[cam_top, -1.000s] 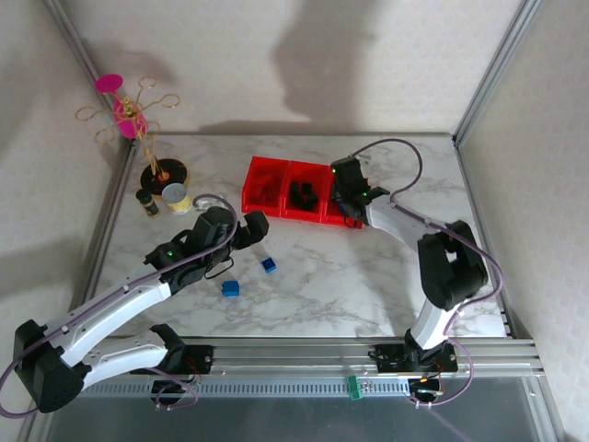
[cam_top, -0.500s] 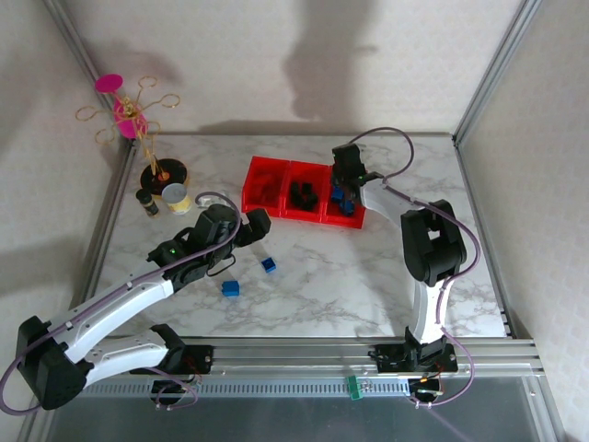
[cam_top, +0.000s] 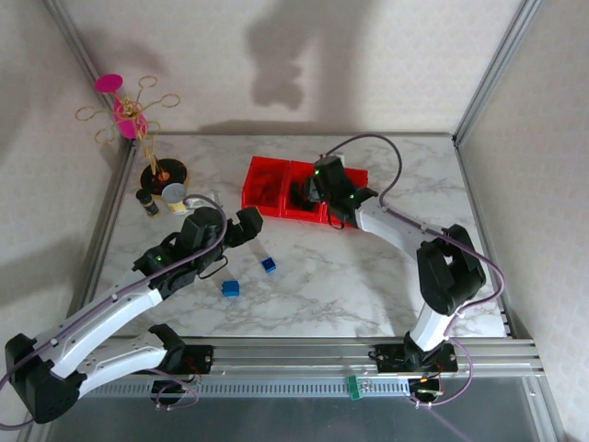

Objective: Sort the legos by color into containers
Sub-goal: Place the lego in the container, then pick up the lego from the center of the table.

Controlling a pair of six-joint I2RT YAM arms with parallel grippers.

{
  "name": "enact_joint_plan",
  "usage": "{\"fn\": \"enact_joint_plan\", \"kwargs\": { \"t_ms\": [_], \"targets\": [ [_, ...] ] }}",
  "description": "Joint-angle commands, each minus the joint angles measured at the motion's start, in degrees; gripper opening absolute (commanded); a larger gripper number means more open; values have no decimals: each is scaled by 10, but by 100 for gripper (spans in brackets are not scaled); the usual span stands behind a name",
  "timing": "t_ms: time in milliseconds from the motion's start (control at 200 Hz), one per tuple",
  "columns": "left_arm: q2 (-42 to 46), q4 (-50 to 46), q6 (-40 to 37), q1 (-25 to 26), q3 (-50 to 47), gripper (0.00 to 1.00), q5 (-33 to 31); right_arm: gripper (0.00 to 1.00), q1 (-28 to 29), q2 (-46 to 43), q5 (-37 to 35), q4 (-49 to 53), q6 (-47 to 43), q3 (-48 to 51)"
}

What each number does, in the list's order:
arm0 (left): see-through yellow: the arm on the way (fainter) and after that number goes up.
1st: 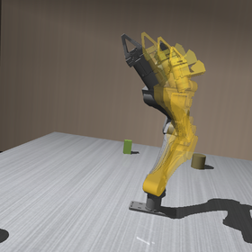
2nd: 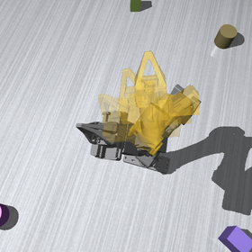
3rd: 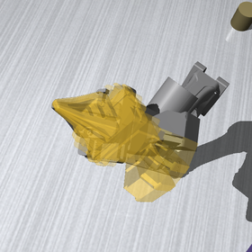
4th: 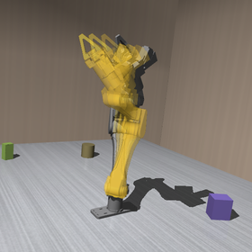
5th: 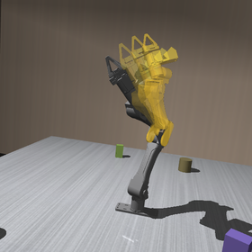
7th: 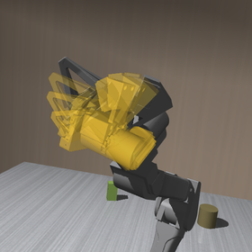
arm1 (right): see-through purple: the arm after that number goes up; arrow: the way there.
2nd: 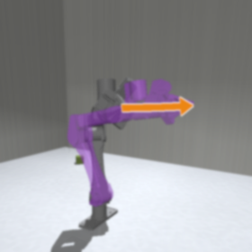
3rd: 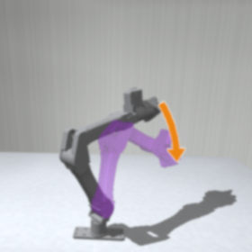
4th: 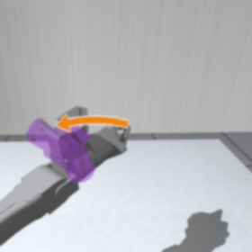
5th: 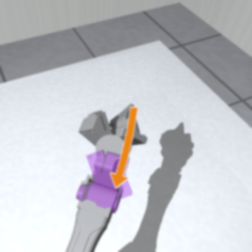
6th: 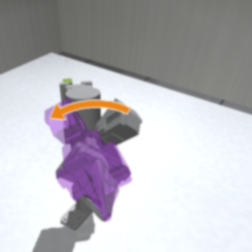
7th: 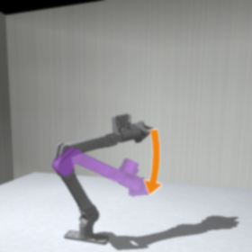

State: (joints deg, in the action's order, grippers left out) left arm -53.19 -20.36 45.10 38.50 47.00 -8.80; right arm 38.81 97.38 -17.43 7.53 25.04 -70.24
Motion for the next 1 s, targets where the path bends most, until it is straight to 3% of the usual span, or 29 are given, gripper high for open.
{"fn": "enact_joint_plan", "kwargs": {
  "t_ms": [0,295,421,686,996],
  "targets": [
    [34,-39,10,-6,-25,100,-22,59,63,-19,4,13,14,41],
    [100,-90,46,-9,-64,100,-44,68,187,9,28,-9,58,83],
    [121,-99,55,-10,-77,100,-50,71,225,48,0,0,58,68],
    [144,-114,72,-10,-93,100,-66,72,241,118,-7,-3,50,33],
    [146,-112,75,-11,-101,100,-65,60,243,162,-16,11,39,3]
  ]
}}
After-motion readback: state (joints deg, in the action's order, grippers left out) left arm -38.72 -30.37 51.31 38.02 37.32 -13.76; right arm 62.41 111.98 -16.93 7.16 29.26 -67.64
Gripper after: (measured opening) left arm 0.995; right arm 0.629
